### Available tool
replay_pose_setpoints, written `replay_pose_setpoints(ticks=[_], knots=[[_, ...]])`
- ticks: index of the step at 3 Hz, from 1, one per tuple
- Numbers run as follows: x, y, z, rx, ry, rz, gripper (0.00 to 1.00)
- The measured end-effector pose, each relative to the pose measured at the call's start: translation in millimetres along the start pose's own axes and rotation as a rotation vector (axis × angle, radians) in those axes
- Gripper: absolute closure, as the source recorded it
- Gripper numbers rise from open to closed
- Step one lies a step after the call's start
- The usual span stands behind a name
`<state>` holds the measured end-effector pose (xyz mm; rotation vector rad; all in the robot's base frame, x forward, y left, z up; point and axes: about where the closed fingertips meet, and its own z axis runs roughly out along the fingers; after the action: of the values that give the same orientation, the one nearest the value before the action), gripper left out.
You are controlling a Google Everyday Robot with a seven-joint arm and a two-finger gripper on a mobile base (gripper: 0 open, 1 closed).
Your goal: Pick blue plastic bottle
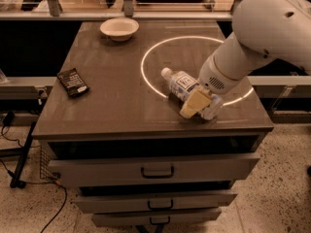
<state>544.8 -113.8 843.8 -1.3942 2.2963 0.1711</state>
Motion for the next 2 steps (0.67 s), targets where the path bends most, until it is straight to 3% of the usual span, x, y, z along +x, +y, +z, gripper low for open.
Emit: replay_pose_setpoints(ticks=[1,2], knots=[[-9,-10,4,0.001,-0.037,-0.004,0.63],[-30,-16,-4,-0.002,-0.096,-0.028,0.87]])
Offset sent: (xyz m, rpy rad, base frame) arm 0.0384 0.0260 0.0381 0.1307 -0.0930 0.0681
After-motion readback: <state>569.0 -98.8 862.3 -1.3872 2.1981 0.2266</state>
